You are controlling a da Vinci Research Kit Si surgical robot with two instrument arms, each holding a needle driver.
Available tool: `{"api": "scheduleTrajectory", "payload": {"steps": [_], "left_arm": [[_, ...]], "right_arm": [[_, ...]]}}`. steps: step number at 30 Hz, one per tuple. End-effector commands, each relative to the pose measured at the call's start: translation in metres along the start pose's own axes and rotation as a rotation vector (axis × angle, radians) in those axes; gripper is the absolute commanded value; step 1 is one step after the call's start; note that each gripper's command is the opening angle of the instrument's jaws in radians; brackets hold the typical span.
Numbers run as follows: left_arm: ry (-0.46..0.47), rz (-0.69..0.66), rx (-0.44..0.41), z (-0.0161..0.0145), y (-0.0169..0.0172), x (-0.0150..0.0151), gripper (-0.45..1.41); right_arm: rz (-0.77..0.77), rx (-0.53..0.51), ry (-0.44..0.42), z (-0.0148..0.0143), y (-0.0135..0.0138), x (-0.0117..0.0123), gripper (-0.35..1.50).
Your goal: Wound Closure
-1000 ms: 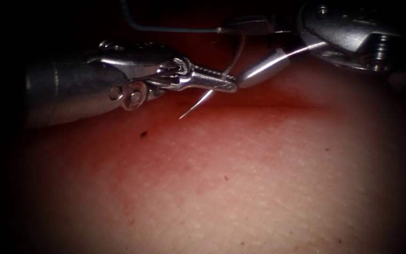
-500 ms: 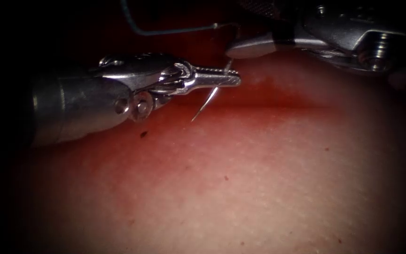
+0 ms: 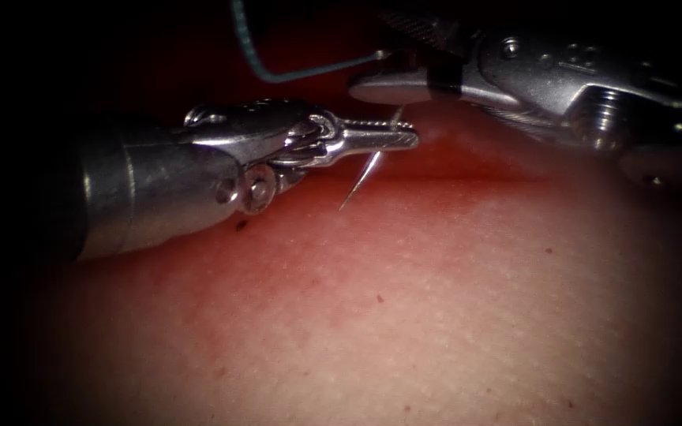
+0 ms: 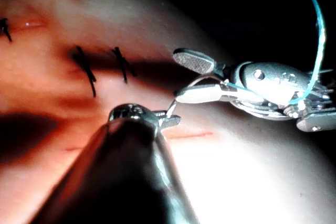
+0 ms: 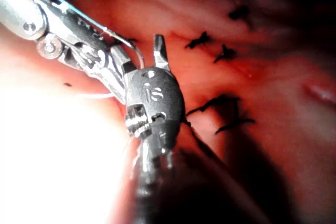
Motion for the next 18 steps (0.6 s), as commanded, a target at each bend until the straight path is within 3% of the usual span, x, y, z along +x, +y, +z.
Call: {"api": "scheduleTrajectory", "payload": {"steps": [1, 9, 13, 14, 16, 18], "left_arm": [[0.007, -0.006, -0.003, 0.0007, -0.0004, 0.0004, -0.45], [0.02, -0.007, -0.001, 0.0007, -0.0004, 0.0004, -0.45], [0.021, -0.007, 0.0, 0.0007, -0.0004, 0.0003, -0.45], [0.021, -0.006, 0.001, 0.0007, -0.0004, 0.0003, -0.45], [0.021, -0.006, 0.001, 0.0008, -0.0004, 0.0002, -0.45], [0.021, -0.006, 0.002, 0.0008, -0.0004, 0.0002, -0.45]], "right_arm": [[-0.005, -0.011, 0.001, 0.0008, -0.0003, -0.0001, 0.47], [-0.016, -0.054, 0.007, 0.0011, -0.0011, -0.0012, 0.05], [-0.016, -0.061, 0.005, 0.0012, -0.001, -0.0014, 0.02], [-0.016, -0.063, 0.004, 0.0012, -0.0009, -0.0014, -0.03], [-0.022, -0.071, 0.001, 0.0011, -0.0008, -0.0015, -0.35], [-0.022, -0.081, -0.002, 0.0009, -0.0008, -0.0016, -0.35]]}}
